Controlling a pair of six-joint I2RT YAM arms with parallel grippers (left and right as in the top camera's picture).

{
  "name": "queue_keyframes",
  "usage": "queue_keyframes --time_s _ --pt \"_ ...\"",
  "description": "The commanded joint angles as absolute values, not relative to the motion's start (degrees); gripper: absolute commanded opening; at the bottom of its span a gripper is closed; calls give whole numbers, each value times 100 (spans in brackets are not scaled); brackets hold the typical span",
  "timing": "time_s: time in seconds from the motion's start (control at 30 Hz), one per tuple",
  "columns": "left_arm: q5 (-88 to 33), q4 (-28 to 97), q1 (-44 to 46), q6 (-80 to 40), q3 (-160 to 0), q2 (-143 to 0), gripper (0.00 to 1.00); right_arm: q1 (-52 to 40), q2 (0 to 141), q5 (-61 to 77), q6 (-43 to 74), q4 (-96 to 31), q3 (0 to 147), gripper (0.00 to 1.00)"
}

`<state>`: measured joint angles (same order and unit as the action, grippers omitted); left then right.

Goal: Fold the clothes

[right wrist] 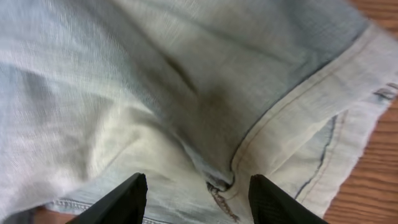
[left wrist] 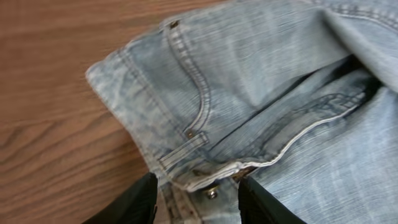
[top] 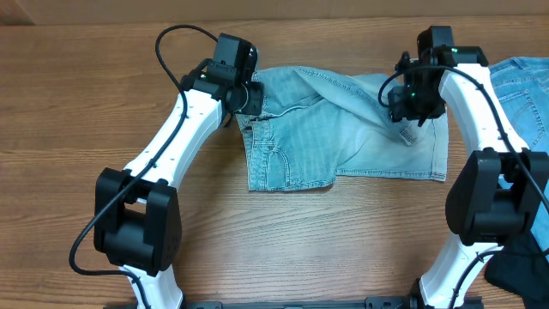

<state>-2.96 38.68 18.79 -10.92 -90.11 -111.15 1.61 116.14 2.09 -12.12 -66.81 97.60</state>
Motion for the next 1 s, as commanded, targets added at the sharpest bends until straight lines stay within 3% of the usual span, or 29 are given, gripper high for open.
queue_keyframes --time_s 0.0,0.1,0.17,0.2,0.27,0.37,0.43,0.53,0.73,0.87,0.97 --pt "45 4032 1903 -1955 -9118 -11015 57 165 11493 292 -1850 -6261 9382 57" --pt "40 4032 1900 -2128 -9118 -11015 63 169 11493 200 -1896 -5774 9078 54" --pt "43 4051 1898 -2128 -9118 -11015 66 169 11493 202 -1977 -5537 8927 41" --pt "40 4053 1892 -2128 -9118 -11015 68 169 11493 200 -1977 -5474 8888 34" --pt "19 4051 1865 -2145 -9118 -11015 65 169 11493 198 -1977 -5422 8884 4" --pt "21 4047 1839 -2145 -9118 -11015 41 167 11465 91 -1977 -5301 8982 4" --pt "30 4045 1833 -2141 -9118 -11015 33 110 11312 91 -1977 -5293 9620 4" --pt "43 4047 1831 -2139 -9118 -11015 33 75 11203 91 -1979 -4823 10702 4" --pt "45 4051 1824 -1813 -9118 -11015 42 75 12189 115 -2298 -2731 10715 4" --pt "45 4005 1824 -1704 -9118 -11015 45 89 13367 73 -2292 -1190 10715 100" --pt "49 3938 1824 -1584 -9118 -11015 45 51 13117 -1133 -1778 -1092 10777 100"
